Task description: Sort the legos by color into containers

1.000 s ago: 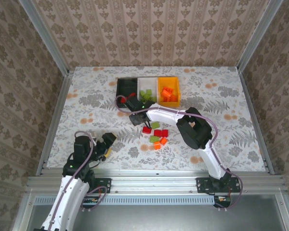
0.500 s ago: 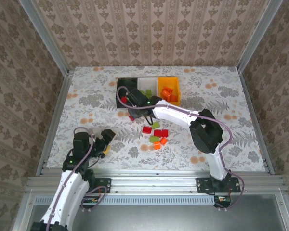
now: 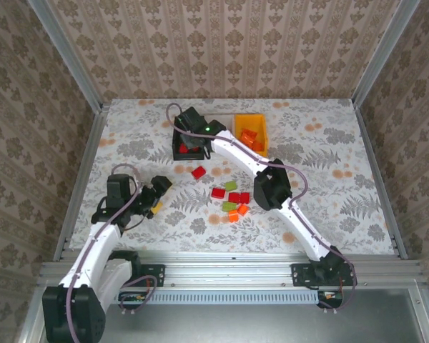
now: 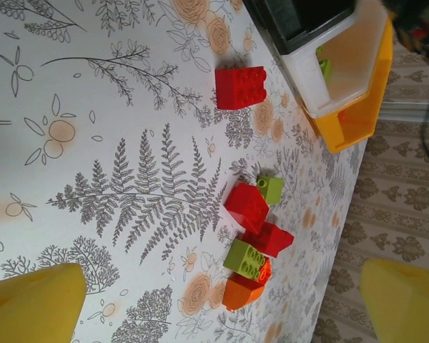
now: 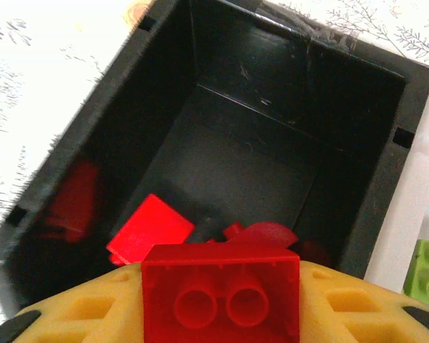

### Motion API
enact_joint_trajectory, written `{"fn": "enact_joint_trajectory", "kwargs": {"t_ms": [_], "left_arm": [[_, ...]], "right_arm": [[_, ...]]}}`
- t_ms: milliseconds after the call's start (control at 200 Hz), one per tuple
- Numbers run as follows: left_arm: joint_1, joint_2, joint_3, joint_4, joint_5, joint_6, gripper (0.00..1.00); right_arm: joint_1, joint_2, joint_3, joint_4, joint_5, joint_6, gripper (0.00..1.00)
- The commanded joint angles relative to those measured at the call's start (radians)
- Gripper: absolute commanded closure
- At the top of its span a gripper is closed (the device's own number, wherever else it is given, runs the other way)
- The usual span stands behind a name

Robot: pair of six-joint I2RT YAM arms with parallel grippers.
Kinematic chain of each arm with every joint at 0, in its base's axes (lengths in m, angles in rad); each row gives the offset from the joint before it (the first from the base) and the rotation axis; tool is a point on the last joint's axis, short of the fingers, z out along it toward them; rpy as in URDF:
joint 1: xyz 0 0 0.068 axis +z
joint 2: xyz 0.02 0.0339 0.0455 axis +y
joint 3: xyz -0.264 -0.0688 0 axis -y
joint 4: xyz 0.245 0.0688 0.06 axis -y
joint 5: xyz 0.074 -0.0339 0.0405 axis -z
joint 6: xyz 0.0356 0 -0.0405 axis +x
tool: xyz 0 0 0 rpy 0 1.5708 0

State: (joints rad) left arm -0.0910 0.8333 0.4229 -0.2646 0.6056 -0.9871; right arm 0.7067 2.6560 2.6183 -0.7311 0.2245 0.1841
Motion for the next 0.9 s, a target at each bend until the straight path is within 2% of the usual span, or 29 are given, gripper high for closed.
{"fn": "enact_joint_trajectory", "kwargs": {"t_ms": [0, 135, 185, 480, 730, 895], "left_arm": [[0.016, 0.007, 0.035, 0.013, 0.029, 0.053, 0.00], [0.020, 0.019, 0.038, 0.030, 0.061, 0.056, 0.00], [0.020, 0.023, 0.040, 0.037, 0.065, 0.056, 0.00], [0.021, -0.001, 0.044, 0.012, 0.066, 0.056, 0.00], [0.022, -0.100, 0.014, -0.073, 0.045, 0.061, 0.00], [0.022, -0.205, -0.079, -0.068, 0.046, 0.006, 0.00]], "right_arm": [[0.002, 0.011, 0.033, -0.070, -0.011, -0.028, 0.60], [0.011, -0.021, -0.016, -0.035, -0.033, -0.036, 0.44], [0.018, -0.040, -0.030, -0.015, -0.038, -0.041, 0.42], [0.064, -0.166, -0.086, -0.008, 0.004, -0.057, 0.38], [0.118, -0.525, -0.657, 0.254, -0.005, 0.028, 0.34], [0.137, -0.620, -0.869, 0.291, -0.004, 0.062, 0.31]]}}
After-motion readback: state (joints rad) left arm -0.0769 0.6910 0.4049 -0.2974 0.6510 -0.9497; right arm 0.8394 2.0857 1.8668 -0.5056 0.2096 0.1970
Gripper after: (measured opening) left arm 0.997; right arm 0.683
